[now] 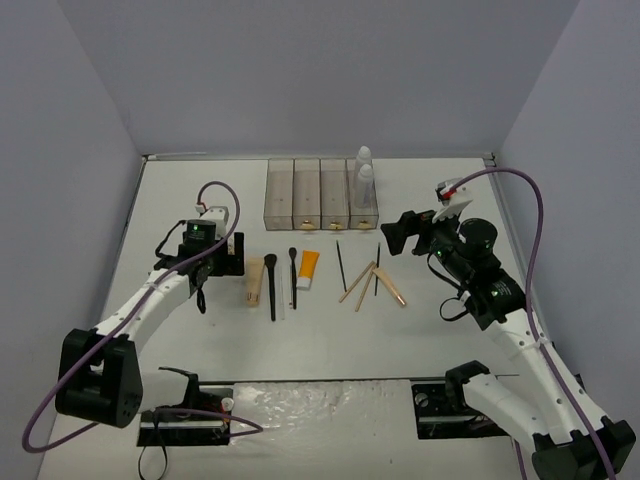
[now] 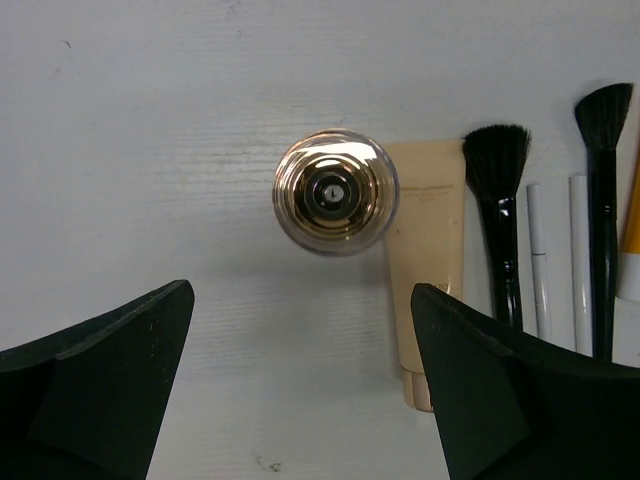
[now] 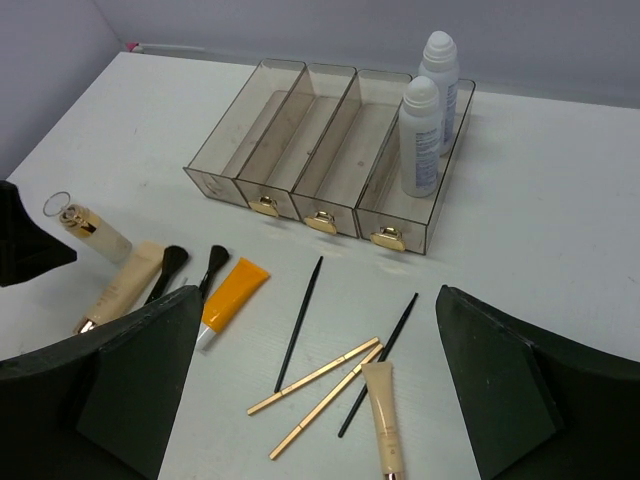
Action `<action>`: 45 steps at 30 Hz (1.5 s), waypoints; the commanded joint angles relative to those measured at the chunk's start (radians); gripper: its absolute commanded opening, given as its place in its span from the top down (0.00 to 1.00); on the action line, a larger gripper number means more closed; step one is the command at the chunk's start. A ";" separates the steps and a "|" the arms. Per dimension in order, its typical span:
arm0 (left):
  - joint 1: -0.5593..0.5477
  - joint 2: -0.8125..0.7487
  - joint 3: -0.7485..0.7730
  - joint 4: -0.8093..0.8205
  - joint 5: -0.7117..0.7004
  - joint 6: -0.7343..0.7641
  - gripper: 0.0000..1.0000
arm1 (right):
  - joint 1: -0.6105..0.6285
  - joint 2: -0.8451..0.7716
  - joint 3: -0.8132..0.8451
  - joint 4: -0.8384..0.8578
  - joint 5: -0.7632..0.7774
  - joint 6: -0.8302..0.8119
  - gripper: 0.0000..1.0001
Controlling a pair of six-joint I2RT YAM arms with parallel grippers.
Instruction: Organize the makeup
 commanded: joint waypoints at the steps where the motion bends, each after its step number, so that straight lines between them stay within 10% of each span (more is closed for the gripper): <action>1: -0.002 0.062 0.054 0.203 -0.009 0.030 0.13 | 0.003 -0.027 -0.022 0.048 -0.041 -0.006 0.00; 20: -0.002 0.151 0.033 0.331 -0.014 0.079 0.36 | 0.003 -0.055 -0.040 0.046 -0.043 -0.025 0.00; 31: -0.026 0.144 0.066 0.268 0.000 0.079 0.99 | 0.003 -0.062 -0.045 0.045 -0.035 -0.029 0.00; 45: -0.233 0.183 0.547 0.008 -0.009 -0.040 1.00 | 0.003 -0.143 0.001 0.012 -0.008 0.000 0.00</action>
